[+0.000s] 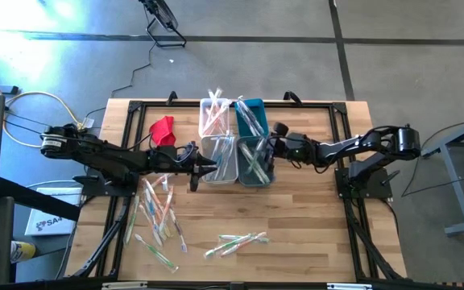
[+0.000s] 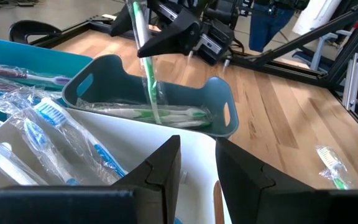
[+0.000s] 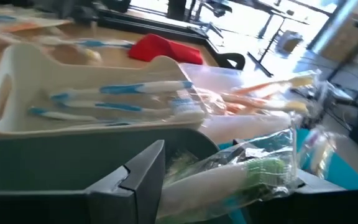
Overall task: Pick & Place Toothbrushes
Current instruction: Put the green toothbrush into the blue bin
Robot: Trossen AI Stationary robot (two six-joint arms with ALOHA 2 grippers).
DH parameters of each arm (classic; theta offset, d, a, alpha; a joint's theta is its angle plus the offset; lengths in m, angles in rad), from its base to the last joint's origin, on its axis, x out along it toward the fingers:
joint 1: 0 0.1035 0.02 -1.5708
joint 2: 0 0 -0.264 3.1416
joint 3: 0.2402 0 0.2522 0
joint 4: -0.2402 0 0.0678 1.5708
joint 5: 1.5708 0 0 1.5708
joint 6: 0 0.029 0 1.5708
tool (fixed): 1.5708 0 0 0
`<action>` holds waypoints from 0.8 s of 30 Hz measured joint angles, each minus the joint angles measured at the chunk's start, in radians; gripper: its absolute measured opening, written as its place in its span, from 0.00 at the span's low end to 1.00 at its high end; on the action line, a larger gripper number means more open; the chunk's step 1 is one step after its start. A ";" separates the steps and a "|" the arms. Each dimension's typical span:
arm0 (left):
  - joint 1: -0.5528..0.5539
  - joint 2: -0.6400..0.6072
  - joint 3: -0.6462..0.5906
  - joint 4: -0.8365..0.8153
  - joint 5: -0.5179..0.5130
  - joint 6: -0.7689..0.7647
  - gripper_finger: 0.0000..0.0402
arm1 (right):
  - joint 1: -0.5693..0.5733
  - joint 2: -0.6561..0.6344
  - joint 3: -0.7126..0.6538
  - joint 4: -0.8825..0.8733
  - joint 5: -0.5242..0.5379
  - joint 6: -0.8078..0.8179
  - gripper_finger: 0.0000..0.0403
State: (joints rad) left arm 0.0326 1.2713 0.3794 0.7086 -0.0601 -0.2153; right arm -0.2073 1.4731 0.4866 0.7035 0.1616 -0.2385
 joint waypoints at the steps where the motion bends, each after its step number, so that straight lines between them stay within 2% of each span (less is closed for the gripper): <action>1: 0.000 0.000 0.000 0.000 0.000 0.000 0.25 | 0.000 0.000 0.000 0.000 -0.022 -0.014 0.45; 6: 0.000 0.000 0.000 0.000 0.000 0.000 0.25 | -0.003 -0.002 0.000 -0.006 -0.256 0.031 0.45; 8: 0.000 0.000 0.000 0.000 0.000 0.000 0.25 | -0.009 -0.010 0.000 -0.007 -0.293 0.100 0.45; 16: 0.000 0.000 0.000 0.000 0.001 0.000 0.25 | -0.007 -0.040 0.000 -0.025 -0.186 0.155 0.47; 24: 0.000 0.000 0.000 -0.001 0.001 0.000 0.25 | -0.011 -0.040 0.000 0.033 -0.161 -0.066 0.57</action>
State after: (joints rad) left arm 0.0326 1.2713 0.3794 0.7074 -0.0589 -0.2153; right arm -0.2180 1.4331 0.4870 0.7364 0.0005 -0.3050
